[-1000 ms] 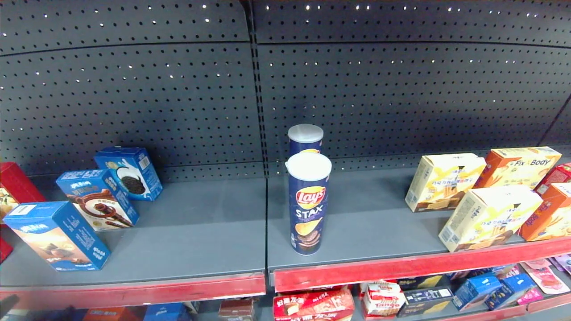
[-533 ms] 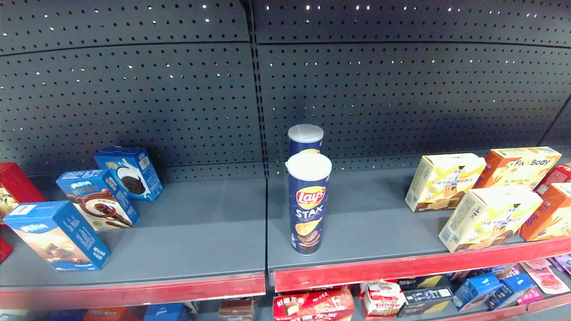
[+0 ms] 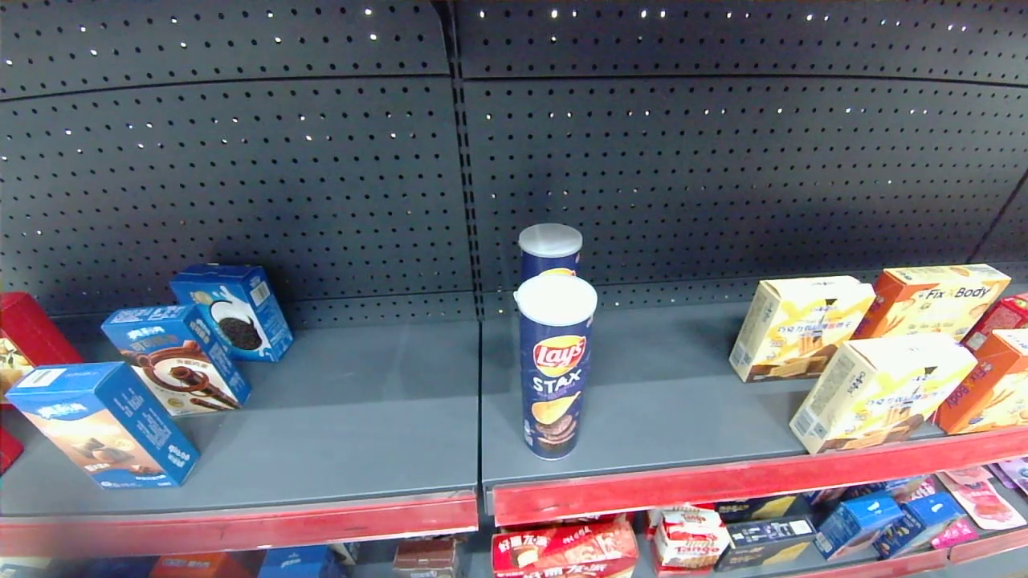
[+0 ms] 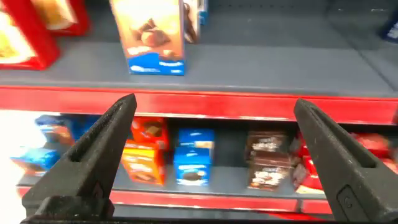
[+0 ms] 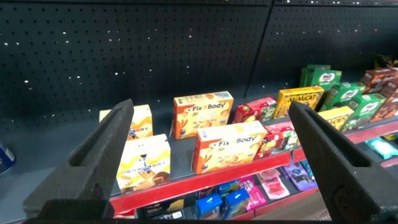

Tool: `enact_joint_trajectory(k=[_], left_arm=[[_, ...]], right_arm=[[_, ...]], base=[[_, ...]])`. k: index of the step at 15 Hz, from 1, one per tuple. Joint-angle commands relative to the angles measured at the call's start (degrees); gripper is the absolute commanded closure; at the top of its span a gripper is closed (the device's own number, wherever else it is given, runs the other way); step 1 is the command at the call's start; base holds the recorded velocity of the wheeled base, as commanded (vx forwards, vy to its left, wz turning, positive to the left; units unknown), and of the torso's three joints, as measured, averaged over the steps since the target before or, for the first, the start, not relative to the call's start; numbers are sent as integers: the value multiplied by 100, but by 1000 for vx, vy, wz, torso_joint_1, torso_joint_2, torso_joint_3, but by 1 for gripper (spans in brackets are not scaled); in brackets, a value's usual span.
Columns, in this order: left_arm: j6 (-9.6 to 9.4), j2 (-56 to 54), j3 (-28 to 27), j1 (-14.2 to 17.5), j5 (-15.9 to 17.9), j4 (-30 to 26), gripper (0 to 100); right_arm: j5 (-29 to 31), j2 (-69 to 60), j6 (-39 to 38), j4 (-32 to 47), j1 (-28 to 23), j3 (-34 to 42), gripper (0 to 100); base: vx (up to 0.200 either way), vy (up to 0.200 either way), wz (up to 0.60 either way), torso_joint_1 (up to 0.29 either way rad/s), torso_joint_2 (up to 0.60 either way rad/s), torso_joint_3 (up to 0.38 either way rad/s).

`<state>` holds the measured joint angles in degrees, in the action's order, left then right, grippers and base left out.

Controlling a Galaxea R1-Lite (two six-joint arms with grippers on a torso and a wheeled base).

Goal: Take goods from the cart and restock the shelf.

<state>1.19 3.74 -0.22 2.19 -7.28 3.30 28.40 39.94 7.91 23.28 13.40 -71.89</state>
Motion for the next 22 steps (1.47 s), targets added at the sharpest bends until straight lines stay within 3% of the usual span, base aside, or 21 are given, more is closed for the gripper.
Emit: enact_joint_trajectory(k=[1,3,4,5,13,16,20,22], left_arm=[[-111,-40,13,0,-283,-49,0],[48,-49,4,-52,-195,-93,0],[83,-278,4,-228,253,-304,0],[21,-374,-13,-219,473,-357,0],[48,-374,4,-219,438,-330,0],[39,-374,4,-219,438,-330,0],[39,-374,4,-219,438,-330,0],[39,-374,4,-219,438,-330,0]], right_arm=[[-2,-47,0,1,-83,-9,0],[-2,-65,0,1,-83,-53,0],[-2,-74,0,1,-83,-71,0],[-2,-65,9,9,-92,-89,0],[-10,-373,0,9,-100,184,0],[-28,-1032,-35,203,-215,782,0],[-54,-2095,-281,159,-681,2293,0],[-63,-2324,-782,-52,-1023,3014,0]], base=[[0,0,0,0,0,0],[0,0,0,0,0,0],[0,0,0,0,0,0],[0,0,0,0,0,0],[0,0,0,0,0,0],[0,0,0,0,0,0],[0,0,0,0,0,0],[0,0,0,0,0,0]])
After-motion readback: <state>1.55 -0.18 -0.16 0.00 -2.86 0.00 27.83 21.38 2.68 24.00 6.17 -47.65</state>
